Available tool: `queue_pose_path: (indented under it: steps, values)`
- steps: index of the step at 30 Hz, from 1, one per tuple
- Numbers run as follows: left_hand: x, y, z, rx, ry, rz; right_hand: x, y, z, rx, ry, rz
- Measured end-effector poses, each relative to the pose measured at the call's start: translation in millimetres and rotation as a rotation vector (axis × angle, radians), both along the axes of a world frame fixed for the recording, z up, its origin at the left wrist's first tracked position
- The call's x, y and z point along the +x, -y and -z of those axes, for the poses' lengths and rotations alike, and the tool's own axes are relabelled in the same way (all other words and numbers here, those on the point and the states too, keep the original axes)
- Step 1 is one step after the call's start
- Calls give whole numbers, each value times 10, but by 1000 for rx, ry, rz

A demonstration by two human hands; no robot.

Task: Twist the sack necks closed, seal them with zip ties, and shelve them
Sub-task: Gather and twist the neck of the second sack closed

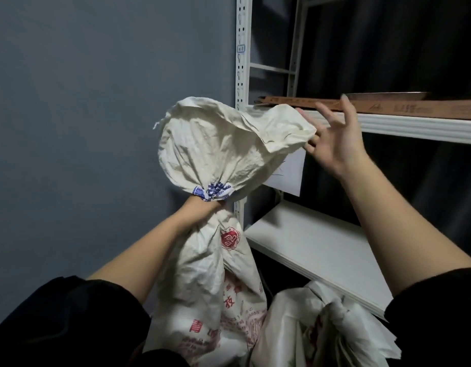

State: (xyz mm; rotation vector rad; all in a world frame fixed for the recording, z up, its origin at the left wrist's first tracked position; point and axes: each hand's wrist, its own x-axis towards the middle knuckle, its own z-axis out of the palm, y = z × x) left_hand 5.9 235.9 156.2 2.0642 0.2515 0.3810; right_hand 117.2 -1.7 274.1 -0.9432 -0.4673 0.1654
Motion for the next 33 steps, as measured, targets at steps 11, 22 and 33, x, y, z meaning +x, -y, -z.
queue_pose_path:
  steps: [11, 22, 33]
  values:
    - [90, 133, -24, -76, -40, 93, -400, -813, 1081, -781, 255, -373]
    - [-35, 145, -274, -647, 68, 118, -293, -1060, 1130, -470, -20, 102]
    - [219, 316, -480, -35, 217, -244, -415, -1083, 1129, -522, 251, -245]
